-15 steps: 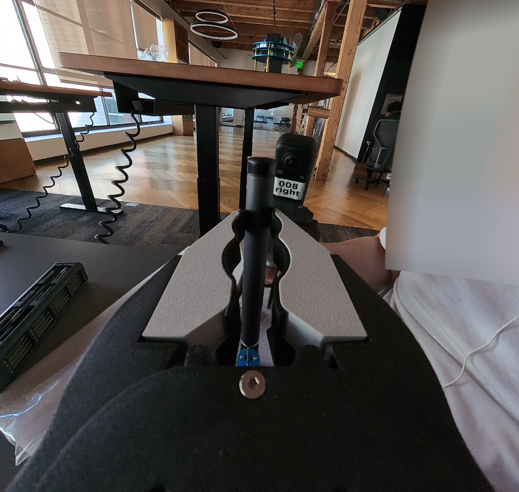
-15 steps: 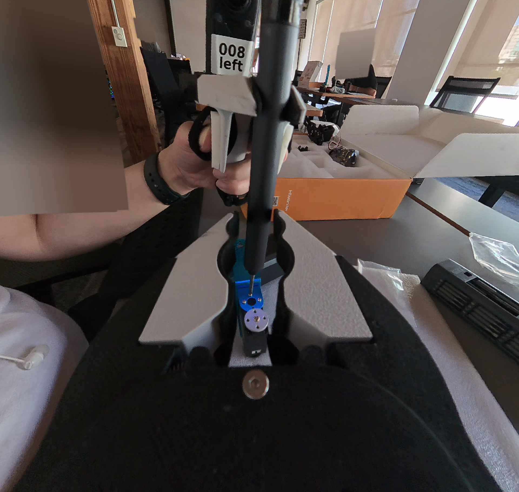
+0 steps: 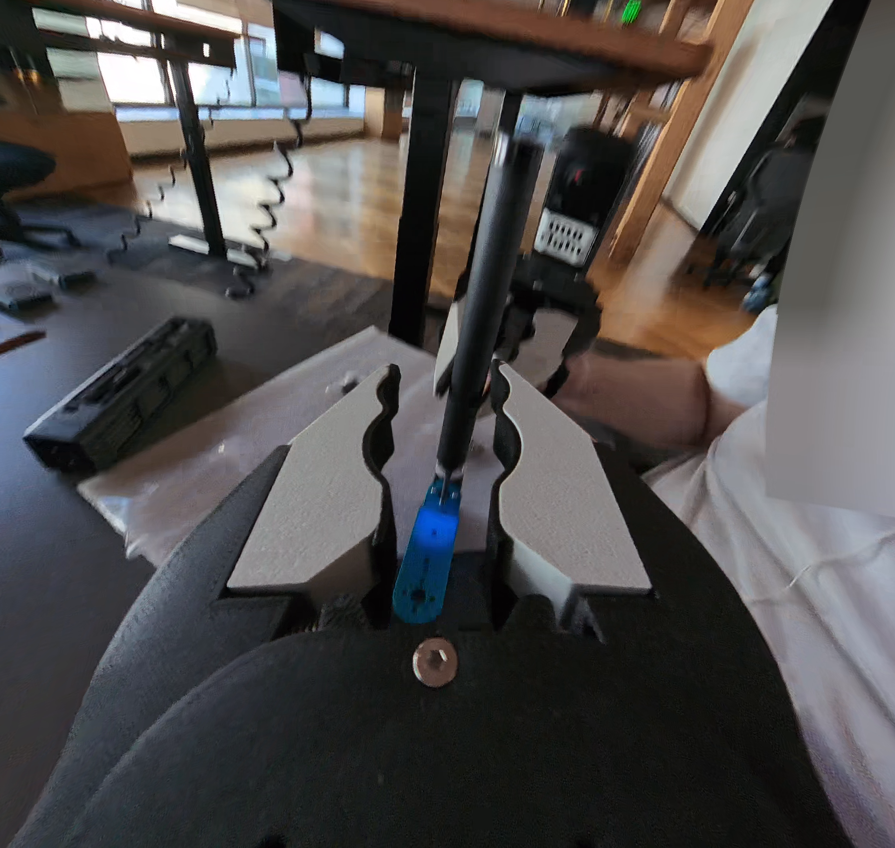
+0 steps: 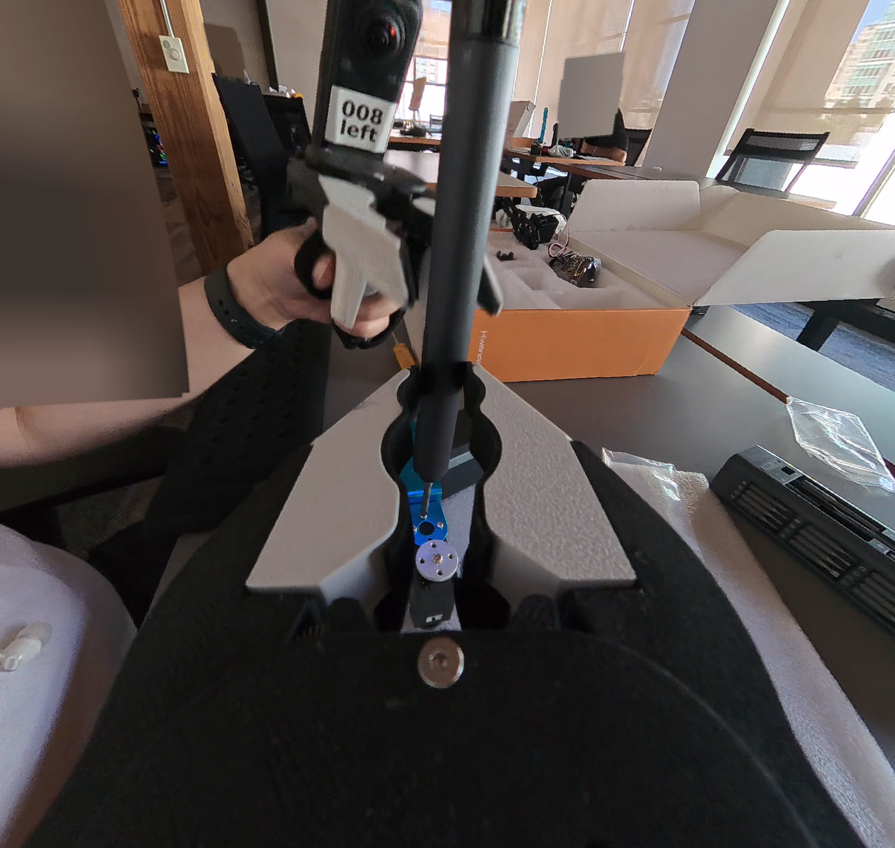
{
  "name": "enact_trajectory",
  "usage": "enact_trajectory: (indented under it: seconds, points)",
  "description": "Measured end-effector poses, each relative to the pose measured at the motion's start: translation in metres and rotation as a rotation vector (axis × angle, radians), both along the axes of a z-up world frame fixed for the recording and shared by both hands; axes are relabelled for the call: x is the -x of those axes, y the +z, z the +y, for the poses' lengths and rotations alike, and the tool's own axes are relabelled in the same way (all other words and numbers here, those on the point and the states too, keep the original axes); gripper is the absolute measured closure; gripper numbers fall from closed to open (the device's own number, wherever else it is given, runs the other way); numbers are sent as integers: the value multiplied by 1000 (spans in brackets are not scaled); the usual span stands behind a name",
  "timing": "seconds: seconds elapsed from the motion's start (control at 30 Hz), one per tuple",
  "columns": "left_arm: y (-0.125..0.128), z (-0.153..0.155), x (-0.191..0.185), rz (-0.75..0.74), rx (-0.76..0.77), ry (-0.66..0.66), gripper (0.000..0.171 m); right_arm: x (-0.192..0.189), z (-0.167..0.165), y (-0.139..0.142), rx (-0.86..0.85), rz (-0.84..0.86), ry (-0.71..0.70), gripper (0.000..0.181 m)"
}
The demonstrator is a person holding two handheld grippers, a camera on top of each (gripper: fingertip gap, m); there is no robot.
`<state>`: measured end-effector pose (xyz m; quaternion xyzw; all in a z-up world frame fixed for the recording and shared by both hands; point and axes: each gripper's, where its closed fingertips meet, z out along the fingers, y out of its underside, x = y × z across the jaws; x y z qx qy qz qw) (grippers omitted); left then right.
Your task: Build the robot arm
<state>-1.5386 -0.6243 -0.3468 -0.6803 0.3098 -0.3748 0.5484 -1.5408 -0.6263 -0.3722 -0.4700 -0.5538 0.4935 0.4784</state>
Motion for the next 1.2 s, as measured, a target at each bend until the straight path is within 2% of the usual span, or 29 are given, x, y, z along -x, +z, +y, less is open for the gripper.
enact_trajectory:
  seconds: [0.23, 0.3, 0.4, 0.5, 0.67, 0.87, 1.0, 1.07, 1.1, 1.2]
  points:
    - [-79, -6, -10, 277, 143, -4, 137, 1, -3, 4, -39, 27, 10, 164]
    - [-96, -6, -12, 346, 161, -6, 140, 1, -2, 5, -53, 29, 5, 164]
    - [-113, -5, -11, 453, 162, 5, 143, -3, -1, 22, -37, 102, 23, 165]
    - [-113, -5, -12, 471, 134, 9, 143, -9, 9, 38, -34, 126, 0, 165]
    - [-97, -7, -10, 379, 140, -3, 139, -33, 31, 58, -58, 210, -103, 165]
    - [-110, 6, -33, 756, 130, -81, 127, -54, 57, 49, -17, 265, -204, 165]
    - [-128, 11, -40, 892, 219, -134, 126, -65, 61, 54, -64, 278, -237, 165]
    - [-141, 14, -36, 980, 258, -143, 133, -69, 64, 55, -64, 290, -241, 165]
    - [-145, 9, -41, 979, 290, -185, 149, -71, 64, 56, -56, 298, -236, 165]
    - [-143, 8, -42, 971, 330, -187, 151, -78, 68, 60, -47, 329, -246, 165]
